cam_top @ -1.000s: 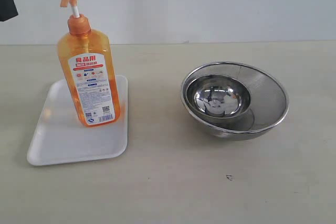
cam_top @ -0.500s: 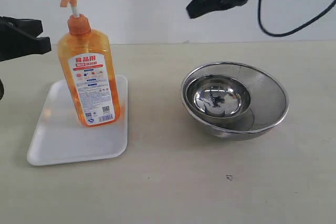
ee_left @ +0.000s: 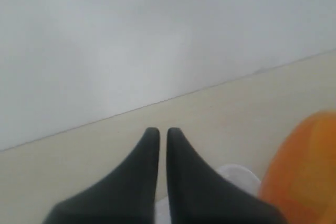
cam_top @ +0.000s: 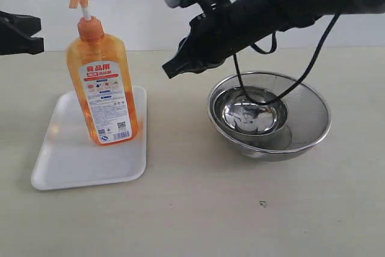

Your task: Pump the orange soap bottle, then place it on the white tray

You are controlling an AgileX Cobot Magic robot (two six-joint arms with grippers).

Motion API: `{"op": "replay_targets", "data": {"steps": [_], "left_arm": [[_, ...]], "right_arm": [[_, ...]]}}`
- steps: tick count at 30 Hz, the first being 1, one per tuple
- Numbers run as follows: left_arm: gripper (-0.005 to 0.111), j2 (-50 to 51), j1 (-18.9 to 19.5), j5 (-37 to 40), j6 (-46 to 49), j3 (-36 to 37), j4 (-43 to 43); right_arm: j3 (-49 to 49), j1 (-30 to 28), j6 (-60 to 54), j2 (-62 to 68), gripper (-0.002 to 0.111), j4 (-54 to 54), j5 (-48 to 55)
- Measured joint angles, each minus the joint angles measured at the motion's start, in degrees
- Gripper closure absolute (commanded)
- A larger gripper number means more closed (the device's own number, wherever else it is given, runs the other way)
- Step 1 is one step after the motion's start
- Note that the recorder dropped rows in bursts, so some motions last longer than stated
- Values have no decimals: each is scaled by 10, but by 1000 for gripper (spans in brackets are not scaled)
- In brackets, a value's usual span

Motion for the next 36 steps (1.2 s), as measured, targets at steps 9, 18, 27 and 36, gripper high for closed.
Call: {"op": "replay_targets", "data": {"steps": [9, 18, 27, 36], "left_arm": [[102, 76, 34, -124, -110, -39, 188], [102, 112, 53, -149, -144, -66, 233], [102, 147, 53, -177, -163, -90, 249], [102, 158, 53, -185, -162, -107, 249]], "right_arm": [[10, 80, -56, 0, 109, 54, -93], [10, 105, -45, 3, 109, 62, -109], [11, 106, -41, 30, 109, 65, -96], [13, 106, -40, 38, 109, 69, -114]]}}
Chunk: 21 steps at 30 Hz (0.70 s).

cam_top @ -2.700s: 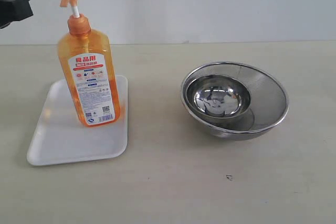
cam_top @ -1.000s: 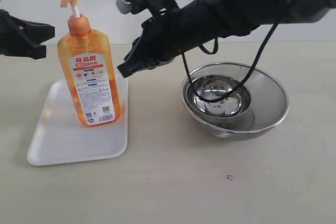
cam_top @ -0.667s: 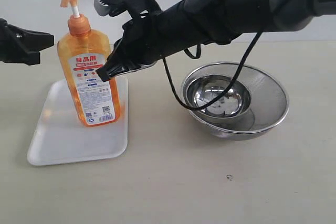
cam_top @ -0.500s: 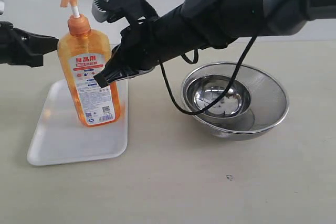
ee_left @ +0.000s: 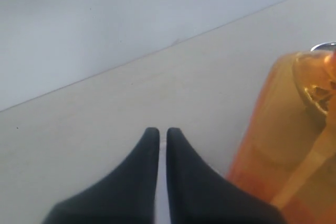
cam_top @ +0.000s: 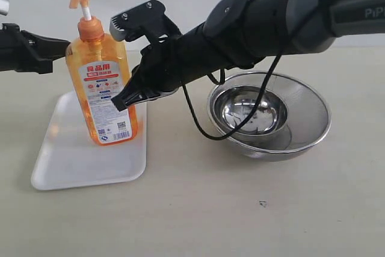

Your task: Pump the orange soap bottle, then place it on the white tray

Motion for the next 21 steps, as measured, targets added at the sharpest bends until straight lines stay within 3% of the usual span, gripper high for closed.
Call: {"op": "replay_targets", "data": {"steps": [11, 21], "left_arm": [[102, 28, 0, -50, -56, -53, 57], [102, 47, 0, -95, -80, -55, 104]], "right_arm": [[0, 0, 0, 0, 109, 9, -13], [0, 0, -9, 0, 109, 10, -38]]}}
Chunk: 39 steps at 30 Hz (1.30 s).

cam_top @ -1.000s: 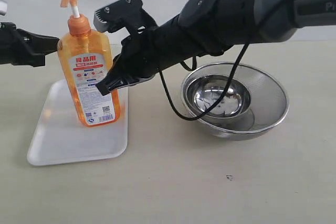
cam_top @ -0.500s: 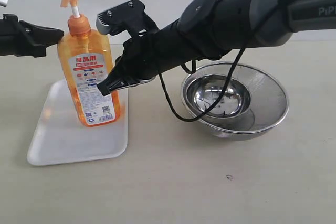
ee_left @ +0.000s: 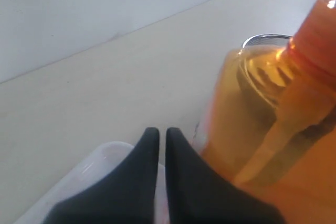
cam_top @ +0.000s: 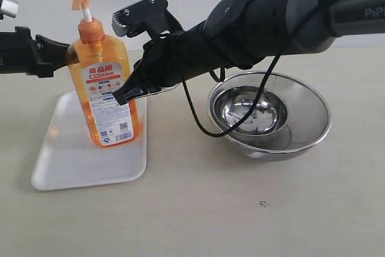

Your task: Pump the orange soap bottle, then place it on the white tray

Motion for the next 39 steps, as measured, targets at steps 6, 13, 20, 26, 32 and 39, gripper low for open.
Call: {"op": "replay_targets", "data": {"steps": [6, 13, 20, 26, 32, 39], "left_arm": [[102, 0, 0, -18, -15, 0, 32], [102, 0, 0, -58, -32, 0, 60], [102, 0, 0, -82, -50, 0, 76], [102, 0, 0, -54, -71, 0, 85], [102, 0, 0, -37, -75, 0, 87], [102, 0, 4, -23, -75, 0, 87]], "right_arm": [[0, 0, -5, 0, 109, 0, -14], [0, 0, -7, 3, 109, 0, -30], [-35, 0, -7, 26, 109, 1, 2], [-43, -3, -7, 28, 109, -8, -17], [-44, -51, 16, 25, 109, -36, 40], [-44, -49, 130, -1, 109, -158, 136]]}}
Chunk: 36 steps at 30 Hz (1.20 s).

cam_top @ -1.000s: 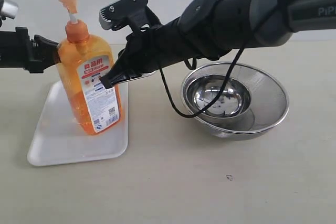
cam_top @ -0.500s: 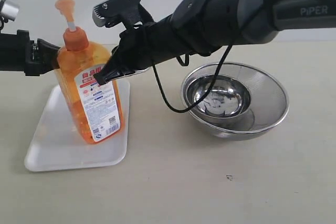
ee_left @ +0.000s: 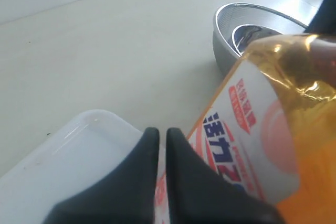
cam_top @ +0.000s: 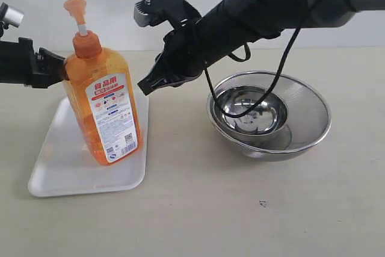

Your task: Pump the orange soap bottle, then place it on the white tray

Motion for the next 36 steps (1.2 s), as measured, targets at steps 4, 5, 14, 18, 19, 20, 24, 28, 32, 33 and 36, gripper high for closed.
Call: {"op": "replay_targets", "data": {"steps": [4, 5, 14, 18, 19, 20, 24, 28, 32, 33, 36], "left_arm": [[102, 0, 6, 1, -1, 0, 0], [102, 0, 8, 1, -1, 0, 0], [102, 0, 8, -30, -11, 0, 29], [102, 0, 8, -36, -15, 0, 30], [102, 0, 8, -39, -16, 0, 30], [102, 0, 8, -40, -16, 0, 30], [102, 0, 9, -44, -21, 0, 30], [102, 0, 9, -48, -21, 0, 30], [102, 0, 9, -52, -23, 0, 30], [102, 0, 9, -53, -24, 0, 30], [102, 0, 10, -57, -25, 0, 30]], "right_arm": [[0, 34, 4, -4, 109, -4, 17], [0, 53, 4, -4, 109, -6, 19], [0, 83, 4, -4, 109, -21, -4], [0, 83, 4, -4, 109, -40, -21], [0, 83, 4, -4, 109, -45, -29], [0, 83, 4, -4, 109, -47, -35], [0, 83, 4, 0, 109, -51, -46], [0, 83, 4, 21, 109, -52, -49], [0, 83, 4, 42, 109, -52, -53], [0, 83, 4, 44, 109, -52, -55], [0, 83, 4, 44, 109, -53, -58]]}}
